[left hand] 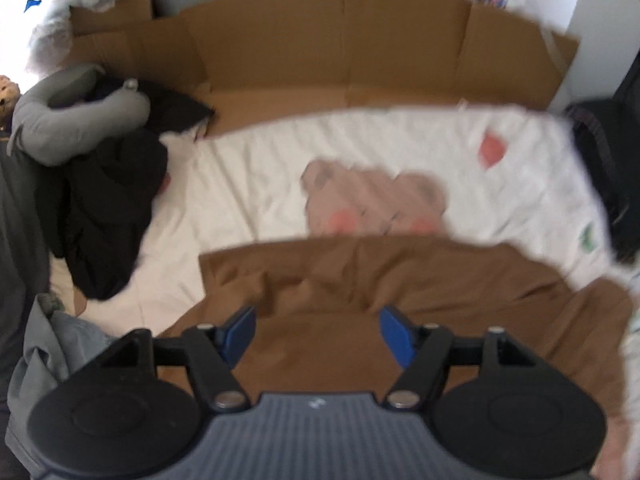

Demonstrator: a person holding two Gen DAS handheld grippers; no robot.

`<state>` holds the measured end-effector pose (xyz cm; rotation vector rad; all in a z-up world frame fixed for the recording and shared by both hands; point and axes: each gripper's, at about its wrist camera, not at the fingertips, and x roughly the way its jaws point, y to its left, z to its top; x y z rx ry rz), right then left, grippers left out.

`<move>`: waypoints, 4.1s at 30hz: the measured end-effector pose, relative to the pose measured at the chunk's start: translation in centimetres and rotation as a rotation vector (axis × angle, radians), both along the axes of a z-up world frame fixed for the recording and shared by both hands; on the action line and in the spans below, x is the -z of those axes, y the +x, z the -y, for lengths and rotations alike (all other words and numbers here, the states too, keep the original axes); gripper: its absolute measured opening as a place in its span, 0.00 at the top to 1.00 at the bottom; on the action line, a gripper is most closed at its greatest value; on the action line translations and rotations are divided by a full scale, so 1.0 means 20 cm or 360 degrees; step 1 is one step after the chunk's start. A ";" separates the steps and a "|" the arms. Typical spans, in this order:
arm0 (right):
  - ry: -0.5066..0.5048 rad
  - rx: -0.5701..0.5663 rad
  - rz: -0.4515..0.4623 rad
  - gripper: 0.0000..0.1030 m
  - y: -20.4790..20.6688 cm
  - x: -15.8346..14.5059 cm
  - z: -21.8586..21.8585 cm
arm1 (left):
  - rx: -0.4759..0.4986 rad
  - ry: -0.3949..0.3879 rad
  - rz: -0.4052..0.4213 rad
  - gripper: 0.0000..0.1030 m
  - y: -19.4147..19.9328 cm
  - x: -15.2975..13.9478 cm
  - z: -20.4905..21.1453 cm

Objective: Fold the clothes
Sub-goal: 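Grasp the brown garment with the right tool while the left tool holds its other end, then lift the brown garment with both tools, stretching it between them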

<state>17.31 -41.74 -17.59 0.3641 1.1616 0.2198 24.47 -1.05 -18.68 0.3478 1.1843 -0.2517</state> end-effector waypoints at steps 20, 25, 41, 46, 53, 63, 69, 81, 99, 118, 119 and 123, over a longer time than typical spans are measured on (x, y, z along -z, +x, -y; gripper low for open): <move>0.0053 0.0347 -0.0124 0.33 -0.16 0.89 0.29 | 0.0479 0.0363 -0.0296 0.21 -0.42 0.67 0.27; 0.0048 0.0309 -0.0032 0.27 -0.17 0.95 0.25 | 0.0644 0.0328 -0.0262 0.21 -0.61 0.68 0.37; 0.0332 0.0479 -0.0025 0.27 -0.25 0.97 0.41 | 0.0853 0.0353 -0.0192 0.15 -0.88 0.77 0.63; 0.0386 0.0457 -0.0037 0.27 -0.24 0.98 0.38 | 0.0858 0.0375 -0.0044 0.13 -0.93 0.77 0.63; 0.0512 0.0425 -0.0010 0.27 -0.22 0.99 0.30 | 0.0819 0.0398 0.0066 0.15 -0.90 0.73 0.57; 0.0599 0.0545 0.0068 0.27 -0.20 1.01 0.25 | 0.0777 0.0429 0.0164 0.15 -0.78 0.74 0.54; 0.0506 0.0473 0.0094 0.44 -0.14 1.02 0.21 | 0.0774 0.0308 0.0079 0.59 -0.76 0.76 0.51; 0.0673 0.0469 0.0408 0.90 -0.19 0.74 0.32 | 0.0463 -0.0027 -0.0025 0.94 -0.66 0.43 0.62; 0.0678 0.0587 0.1091 0.91 -0.34 -0.03 0.69 | 0.0562 -0.0885 -0.0157 0.94 -0.94 -0.34 1.21; 0.0642 0.0357 0.1182 0.91 -0.31 -0.39 0.59 | 0.0621 -0.0731 -0.0314 0.94 -0.74 -0.36 1.03; 0.0639 0.0360 0.1132 0.91 -0.29 -0.36 0.58 | 0.0616 -0.0687 -0.0327 0.94 -0.71 -0.31 0.99; 0.0649 0.0362 0.0947 0.91 -0.21 -0.23 0.50 | 0.0641 -0.0572 -0.0333 0.94 -0.63 -0.16 0.84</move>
